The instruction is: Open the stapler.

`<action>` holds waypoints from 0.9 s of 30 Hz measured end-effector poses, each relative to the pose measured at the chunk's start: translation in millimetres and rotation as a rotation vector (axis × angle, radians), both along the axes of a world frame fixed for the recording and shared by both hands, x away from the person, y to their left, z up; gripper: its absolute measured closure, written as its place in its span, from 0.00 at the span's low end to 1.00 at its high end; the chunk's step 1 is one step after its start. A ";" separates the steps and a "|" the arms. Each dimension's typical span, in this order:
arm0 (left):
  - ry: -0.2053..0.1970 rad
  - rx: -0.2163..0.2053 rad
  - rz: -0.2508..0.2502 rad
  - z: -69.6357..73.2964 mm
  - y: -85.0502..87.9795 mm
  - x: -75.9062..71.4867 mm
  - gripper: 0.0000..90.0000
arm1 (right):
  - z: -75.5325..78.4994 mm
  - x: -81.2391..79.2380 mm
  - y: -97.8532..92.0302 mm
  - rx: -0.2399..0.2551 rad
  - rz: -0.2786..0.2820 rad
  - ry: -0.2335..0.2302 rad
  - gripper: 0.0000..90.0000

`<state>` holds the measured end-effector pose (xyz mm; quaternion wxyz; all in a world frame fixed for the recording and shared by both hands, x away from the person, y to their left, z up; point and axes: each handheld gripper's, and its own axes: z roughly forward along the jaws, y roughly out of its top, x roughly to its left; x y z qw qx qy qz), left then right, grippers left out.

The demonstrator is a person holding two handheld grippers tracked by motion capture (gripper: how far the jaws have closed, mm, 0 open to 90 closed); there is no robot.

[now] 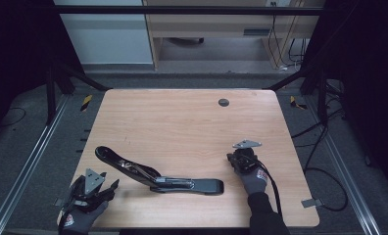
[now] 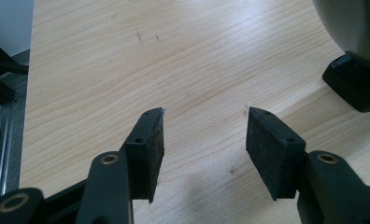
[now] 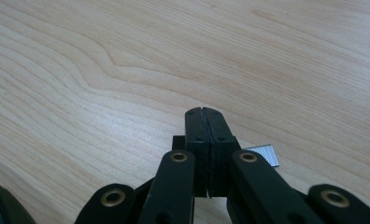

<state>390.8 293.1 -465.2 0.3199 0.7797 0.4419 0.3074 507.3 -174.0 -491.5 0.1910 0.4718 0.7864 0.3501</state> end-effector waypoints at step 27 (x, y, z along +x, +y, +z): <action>-0.002 0.004 0.001 0.3 0.6 -0.8 0.51 | 1.2 -11.5 -14.0 -0.020 -0.013 0.023 1.00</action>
